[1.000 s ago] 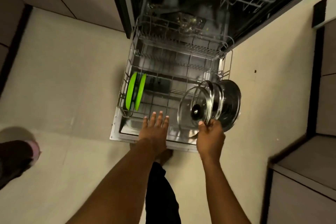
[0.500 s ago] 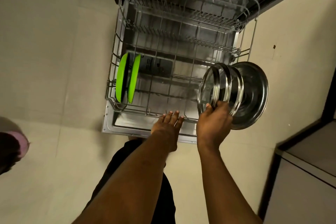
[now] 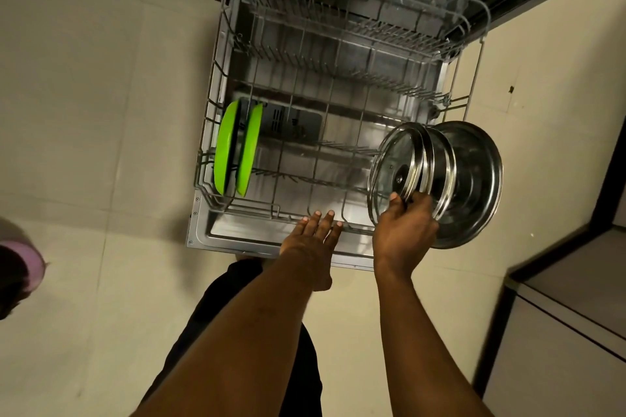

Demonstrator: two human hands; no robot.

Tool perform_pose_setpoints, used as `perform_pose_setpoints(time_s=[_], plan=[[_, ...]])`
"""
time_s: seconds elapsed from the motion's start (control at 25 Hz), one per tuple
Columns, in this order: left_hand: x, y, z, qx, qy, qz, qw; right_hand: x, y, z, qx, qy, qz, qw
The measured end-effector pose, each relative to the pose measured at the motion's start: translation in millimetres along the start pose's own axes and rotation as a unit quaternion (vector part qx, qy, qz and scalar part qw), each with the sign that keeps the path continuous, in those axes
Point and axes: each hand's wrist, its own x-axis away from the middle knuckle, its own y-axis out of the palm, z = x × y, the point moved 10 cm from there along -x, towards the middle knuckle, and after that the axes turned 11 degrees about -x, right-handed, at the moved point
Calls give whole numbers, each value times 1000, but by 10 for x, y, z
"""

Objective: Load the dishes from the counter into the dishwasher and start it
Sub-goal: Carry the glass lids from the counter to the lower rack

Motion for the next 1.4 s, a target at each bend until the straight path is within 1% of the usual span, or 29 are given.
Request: perform_pose_setpoints(time_s=[0.28,0.44,0.84,0.96,1.08,1.2,1.32,1.4], plan=[[-3,-8,14,4,-3,-5,1000,-5,-36,-10,10,-27,1,1000],[-3,-2,4,1,-3,-5,1000,9,-14,71,9,-17,3,1000],[-38,32,9,-1,-10,-2,1000,121,8,157,14,-47,-43,998],[-47,25,9,-9,-7,-1,1000,40,20,144,4,-24,-28,999],[-31,15,7,-14,-6,-1,1000,-32,65,161,37,-10,-34,999],[-37,7,15,-12,-5,-1,1000,-60,79,242,43,10,-30,999],[-36,-3,8,-11,-3,-3,1000,-151,156,220,65,8,-36,997],[-31,12,12,-14,-4,-2,1000,-222,200,105,99,-2,-37,994]])
